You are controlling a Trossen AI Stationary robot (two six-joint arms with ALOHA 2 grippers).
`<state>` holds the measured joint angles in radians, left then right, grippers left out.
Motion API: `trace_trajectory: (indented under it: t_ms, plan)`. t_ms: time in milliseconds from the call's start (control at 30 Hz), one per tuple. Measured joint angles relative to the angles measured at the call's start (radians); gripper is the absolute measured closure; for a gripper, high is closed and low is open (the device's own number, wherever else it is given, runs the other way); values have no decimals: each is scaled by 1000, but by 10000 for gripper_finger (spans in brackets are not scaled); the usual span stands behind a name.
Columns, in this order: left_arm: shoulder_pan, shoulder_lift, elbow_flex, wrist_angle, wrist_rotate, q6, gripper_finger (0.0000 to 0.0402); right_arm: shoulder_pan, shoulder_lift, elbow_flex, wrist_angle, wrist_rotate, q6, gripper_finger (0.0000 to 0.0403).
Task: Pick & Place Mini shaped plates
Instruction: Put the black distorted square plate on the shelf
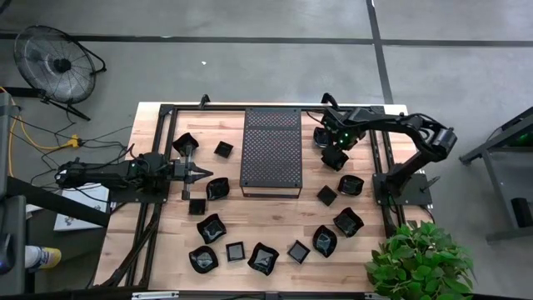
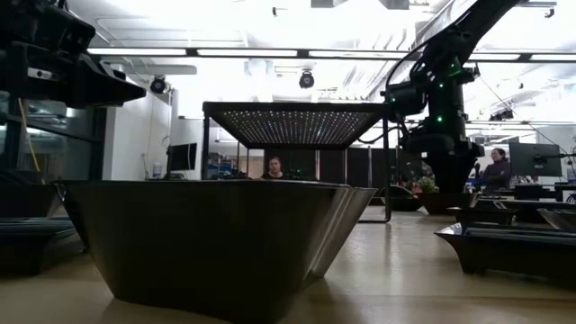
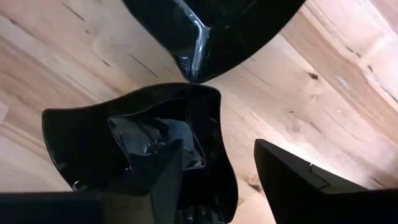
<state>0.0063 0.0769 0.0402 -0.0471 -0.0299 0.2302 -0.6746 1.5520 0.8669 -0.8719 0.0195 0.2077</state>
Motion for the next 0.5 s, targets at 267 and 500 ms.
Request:
trace_trajectory:
  t_ms: [267, 500]
  plan:
    - [0, 0, 0, 0, 0, 0, 400, 0, 0, 0, -1, -3, -59, 244]
    - [0, 0, 0, 0, 0, 0, 400, 0, 0, 0, -13, -3, -69, 278]
